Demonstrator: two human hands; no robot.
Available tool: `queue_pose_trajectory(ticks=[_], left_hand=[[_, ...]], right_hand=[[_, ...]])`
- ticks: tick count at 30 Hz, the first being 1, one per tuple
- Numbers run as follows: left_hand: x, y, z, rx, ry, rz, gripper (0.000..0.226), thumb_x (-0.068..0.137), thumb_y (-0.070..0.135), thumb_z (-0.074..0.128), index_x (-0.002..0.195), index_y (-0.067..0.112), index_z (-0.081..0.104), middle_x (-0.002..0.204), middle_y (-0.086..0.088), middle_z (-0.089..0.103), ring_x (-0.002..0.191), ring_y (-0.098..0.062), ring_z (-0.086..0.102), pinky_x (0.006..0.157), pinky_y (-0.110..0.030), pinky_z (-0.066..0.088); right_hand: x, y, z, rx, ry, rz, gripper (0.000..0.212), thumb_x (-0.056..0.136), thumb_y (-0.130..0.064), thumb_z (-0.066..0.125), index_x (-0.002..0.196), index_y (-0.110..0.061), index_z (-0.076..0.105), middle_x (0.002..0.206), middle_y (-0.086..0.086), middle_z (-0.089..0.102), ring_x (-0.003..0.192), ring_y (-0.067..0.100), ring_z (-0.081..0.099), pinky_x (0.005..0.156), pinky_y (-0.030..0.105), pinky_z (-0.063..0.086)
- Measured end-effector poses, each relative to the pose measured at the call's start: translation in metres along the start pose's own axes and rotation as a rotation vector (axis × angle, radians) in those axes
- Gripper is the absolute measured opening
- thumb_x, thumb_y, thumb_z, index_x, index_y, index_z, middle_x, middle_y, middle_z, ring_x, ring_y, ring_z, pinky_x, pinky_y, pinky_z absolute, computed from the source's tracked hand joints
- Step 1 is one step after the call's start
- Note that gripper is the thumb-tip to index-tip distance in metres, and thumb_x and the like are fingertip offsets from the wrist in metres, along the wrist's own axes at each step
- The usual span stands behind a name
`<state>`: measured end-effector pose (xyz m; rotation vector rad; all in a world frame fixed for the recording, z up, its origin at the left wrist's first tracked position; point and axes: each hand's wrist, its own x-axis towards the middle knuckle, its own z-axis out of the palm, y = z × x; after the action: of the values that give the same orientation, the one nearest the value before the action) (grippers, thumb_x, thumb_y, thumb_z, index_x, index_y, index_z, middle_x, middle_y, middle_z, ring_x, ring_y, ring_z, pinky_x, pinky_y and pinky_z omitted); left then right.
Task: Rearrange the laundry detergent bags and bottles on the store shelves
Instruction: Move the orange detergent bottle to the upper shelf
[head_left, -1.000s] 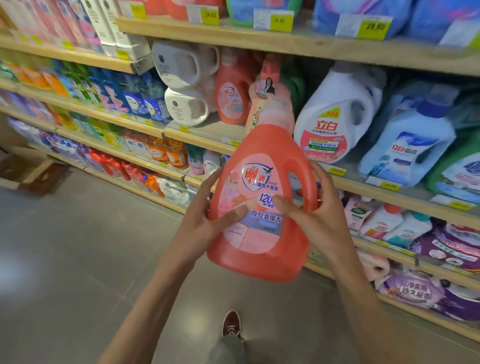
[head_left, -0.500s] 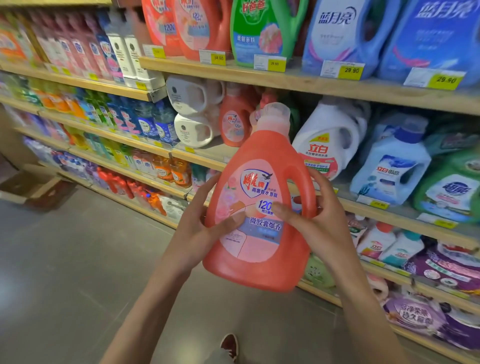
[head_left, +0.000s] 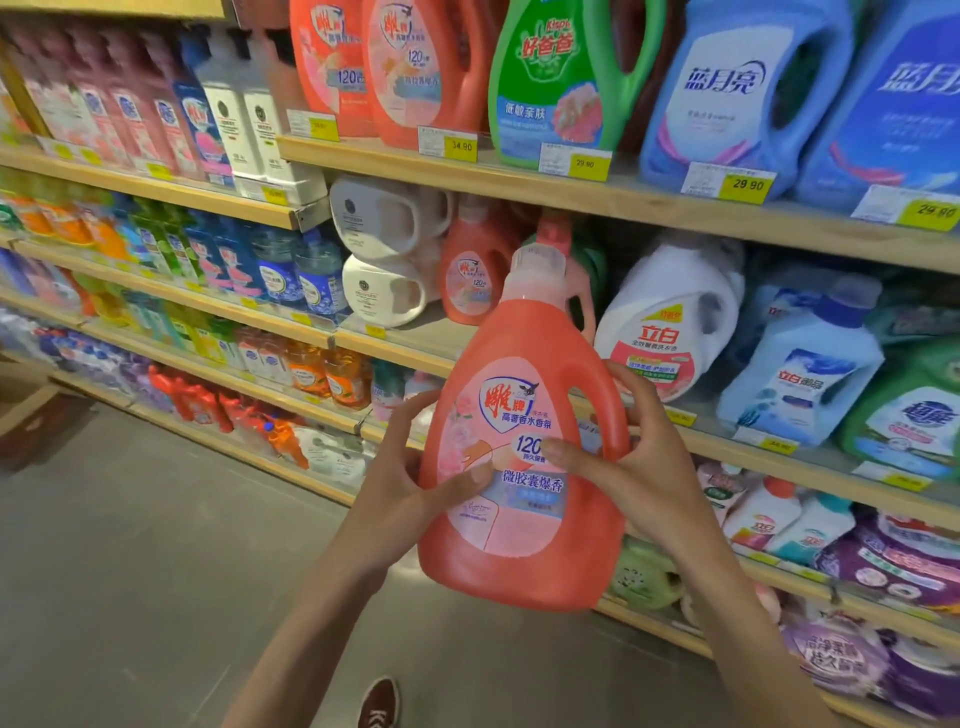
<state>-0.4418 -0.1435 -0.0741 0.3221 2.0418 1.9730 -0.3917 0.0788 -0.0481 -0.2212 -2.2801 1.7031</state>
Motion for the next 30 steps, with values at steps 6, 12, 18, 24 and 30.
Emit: queue_pose_trajectory(ticks=[6, 12, 18, 24, 30], left_hand=[[0.061, -0.011, -0.067, 0.045, -0.056, -0.003, 0.077, 0.065, 0.04, 0.088, 0.126, 0.055, 0.043, 0.105, 0.011, 0.076, 0.091, -0.013, 0.075, 0.072, -0.034, 0.063], [0.116, -0.022, -0.133, 0.09, -0.109, -0.02, 0.086, 0.065, 0.035, 0.092, 0.136, 0.039, 0.043, 0.113, 0.013, 0.071, 0.091, -0.004, 0.073, 0.076, -0.034, 0.064], [0.171, -0.035, -0.17, 0.182, -0.139, -0.045, 0.085, 0.058, 0.031, 0.095, 0.13, 0.03, 0.048, 0.115, 0.016, 0.064, 0.096, -0.002, 0.067, 0.069, -0.022, 0.059], [0.222, -0.062, -0.177, 0.097, -0.159, -0.113, 0.075, 0.053, 0.029, 0.095, 0.118, 0.035, 0.058, 0.103, 0.013, 0.073, 0.088, -0.002, 0.072, 0.078, -0.032, 0.061], [0.281, -0.071, -0.177, 0.123, -0.194, -0.081, 0.086, 0.059, 0.029, 0.096, 0.133, 0.031, 0.052, 0.11, 0.002, 0.071, 0.1, -0.015, 0.071, 0.075, -0.03, 0.06]], right_hand=[[0.046, -0.006, 0.063, -0.108, 0.074, -0.008, 0.087, 0.065, -0.034, 0.09, 0.137, -0.041, 0.042, 0.117, -0.024, 0.06, 0.095, -0.023, 0.055, 0.071, 0.009, 0.048], [0.091, 0.006, 0.127, -0.147, 0.127, 0.012, 0.096, 0.059, -0.039, 0.089, 0.142, -0.038, 0.04, 0.114, -0.028, 0.055, 0.096, -0.023, 0.053, 0.072, 0.004, 0.046], [0.131, 0.019, 0.162, -0.196, 0.119, 0.013, 0.099, 0.059, -0.033, 0.094, 0.143, -0.034, 0.04, 0.121, -0.023, 0.058, 0.103, -0.017, 0.055, 0.089, 0.019, 0.048], [0.178, 0.029, 0.172, -0.235, 0.121, 0.001, 0.103, 0.057, -0.029, 0.096, 0.144, -0.031, 0.04, 0.13, -0.014, 0.057, 0.111, -0.008, 0.056, 0.086, 0.011, 0.044], [0.226, 0.05, 0.176, -0.238, 0.159, -0.012, 0.1, 0.058, -0.028, 0.095, 0.142, -0.029, 0.04, 0.128, -0.017, 0.054, 0.114, -0.005, 0.055, 0.097, 0.024, 0.047]])
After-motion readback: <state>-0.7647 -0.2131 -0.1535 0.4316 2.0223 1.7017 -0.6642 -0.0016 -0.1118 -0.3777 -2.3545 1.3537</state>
